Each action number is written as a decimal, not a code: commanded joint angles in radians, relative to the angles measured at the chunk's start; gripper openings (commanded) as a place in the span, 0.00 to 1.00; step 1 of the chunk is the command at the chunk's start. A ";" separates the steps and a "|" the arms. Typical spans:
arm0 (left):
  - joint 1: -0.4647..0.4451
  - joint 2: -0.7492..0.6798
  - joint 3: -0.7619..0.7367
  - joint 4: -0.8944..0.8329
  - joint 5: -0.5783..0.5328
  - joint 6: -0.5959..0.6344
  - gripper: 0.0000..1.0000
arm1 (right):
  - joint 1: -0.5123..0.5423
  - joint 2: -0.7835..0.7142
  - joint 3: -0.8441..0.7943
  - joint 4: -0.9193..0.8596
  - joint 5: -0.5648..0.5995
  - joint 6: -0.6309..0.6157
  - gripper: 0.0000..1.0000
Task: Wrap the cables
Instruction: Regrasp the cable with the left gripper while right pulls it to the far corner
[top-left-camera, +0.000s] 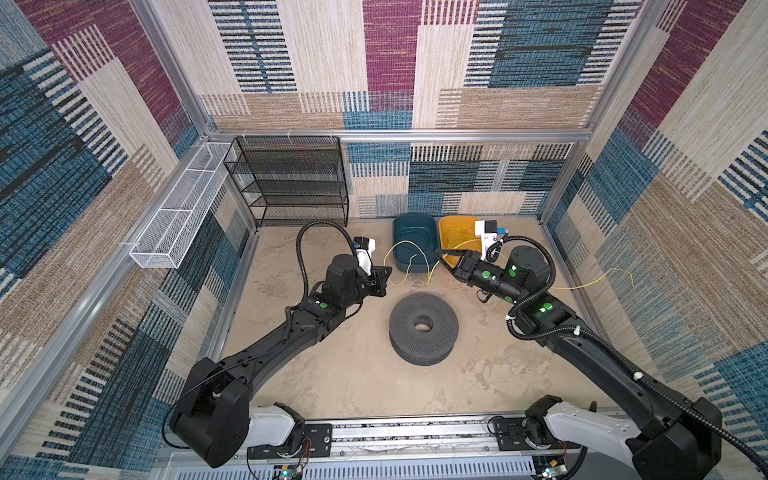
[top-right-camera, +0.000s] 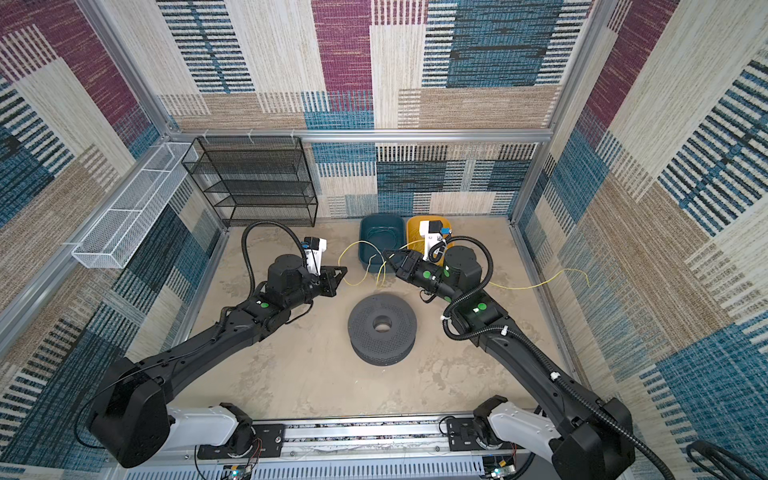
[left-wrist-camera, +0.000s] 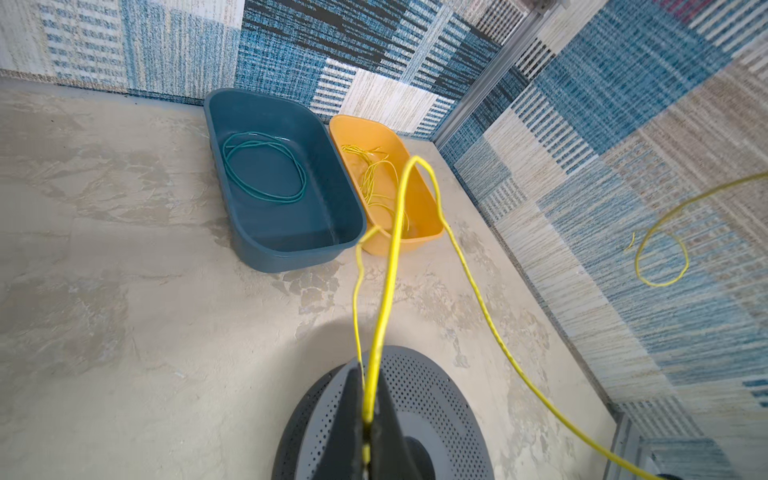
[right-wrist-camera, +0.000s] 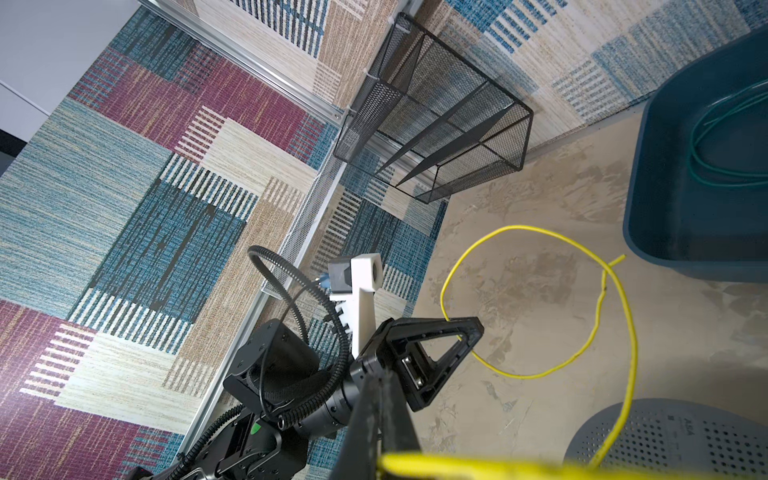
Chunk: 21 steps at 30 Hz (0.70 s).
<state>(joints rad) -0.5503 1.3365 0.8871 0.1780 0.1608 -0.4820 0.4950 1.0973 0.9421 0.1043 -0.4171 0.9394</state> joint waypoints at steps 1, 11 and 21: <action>0.003 -0.024 -0.018 0.005 -0.042 0.041 0.00 | -0.007 0.002 0.060 -0.025 0.063 -0.064 0.00; 0.011 -0.209 -0.141 -0.156 -0.104 0.059 0.00 | -0.277 0.173 0.373 -0.065 0.067 -0.131 0.00; 0.009 -0.411 -0.191 -0.473 -0.009 0.048 0.00 | -0.445 0.348 0.636 -0.090 0.098 -0.091 0.00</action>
<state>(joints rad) -0.5419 0.9531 0.7116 -0.1272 0.1295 -0.4412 0.0753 1.4273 1.5330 -0.0299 -0.3756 0.8379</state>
